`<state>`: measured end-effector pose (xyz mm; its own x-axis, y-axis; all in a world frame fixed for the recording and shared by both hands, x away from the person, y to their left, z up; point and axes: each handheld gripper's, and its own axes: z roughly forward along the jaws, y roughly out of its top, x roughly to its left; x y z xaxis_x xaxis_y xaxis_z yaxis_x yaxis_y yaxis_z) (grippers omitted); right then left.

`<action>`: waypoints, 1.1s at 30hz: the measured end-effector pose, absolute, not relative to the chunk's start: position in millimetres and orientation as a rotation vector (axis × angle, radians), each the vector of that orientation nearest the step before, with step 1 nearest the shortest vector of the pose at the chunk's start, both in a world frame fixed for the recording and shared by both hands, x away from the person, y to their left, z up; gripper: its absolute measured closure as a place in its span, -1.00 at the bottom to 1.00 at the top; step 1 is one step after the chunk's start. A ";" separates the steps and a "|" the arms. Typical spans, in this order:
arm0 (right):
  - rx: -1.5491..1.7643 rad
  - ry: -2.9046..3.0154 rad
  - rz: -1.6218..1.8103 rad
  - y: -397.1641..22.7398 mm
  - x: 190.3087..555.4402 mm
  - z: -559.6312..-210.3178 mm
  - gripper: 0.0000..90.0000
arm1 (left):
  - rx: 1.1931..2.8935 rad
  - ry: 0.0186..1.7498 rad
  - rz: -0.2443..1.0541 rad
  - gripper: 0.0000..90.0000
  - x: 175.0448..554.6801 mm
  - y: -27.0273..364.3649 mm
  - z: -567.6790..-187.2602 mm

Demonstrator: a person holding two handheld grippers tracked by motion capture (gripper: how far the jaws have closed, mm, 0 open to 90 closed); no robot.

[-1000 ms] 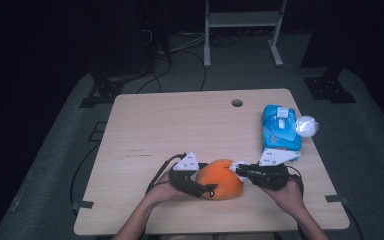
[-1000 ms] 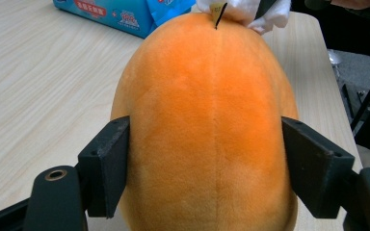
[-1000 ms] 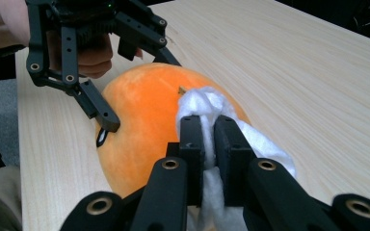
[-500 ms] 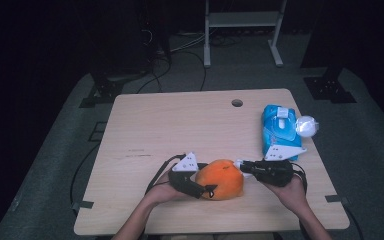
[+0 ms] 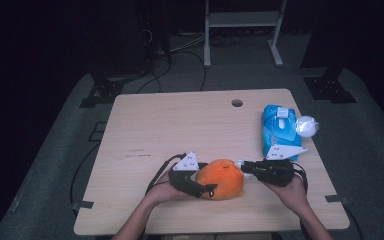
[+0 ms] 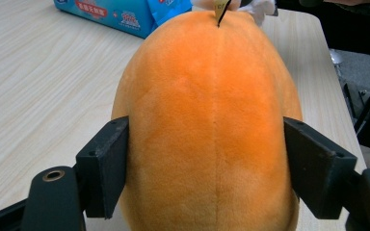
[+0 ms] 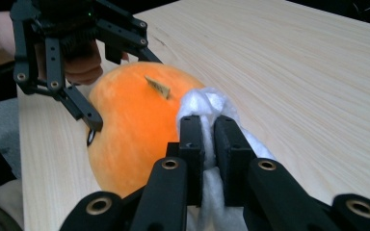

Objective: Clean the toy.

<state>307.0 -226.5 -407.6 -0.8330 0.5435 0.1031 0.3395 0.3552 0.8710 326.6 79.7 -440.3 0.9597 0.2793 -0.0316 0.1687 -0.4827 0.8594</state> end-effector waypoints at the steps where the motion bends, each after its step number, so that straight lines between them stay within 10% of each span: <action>1: 0.796 2.409 1.466 -227.2 306.9 -407.0 0.82 | 2.085 0.318 0.138 -0.47 326.4 79.9 -440.4; 33: 0.701 2.451 1.465 -207.4 301.5 -399.2 0.82 | 2.087 0.367 0.168 -0.50 325.8 71.4 -436.6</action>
<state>301.5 -207.4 -399.2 -0.8673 0.4931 0.0681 0.2934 0.3960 0.8701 325.8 71.4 -436.6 0.9450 0.3260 -0.0278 0.1913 -0.4818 0.8552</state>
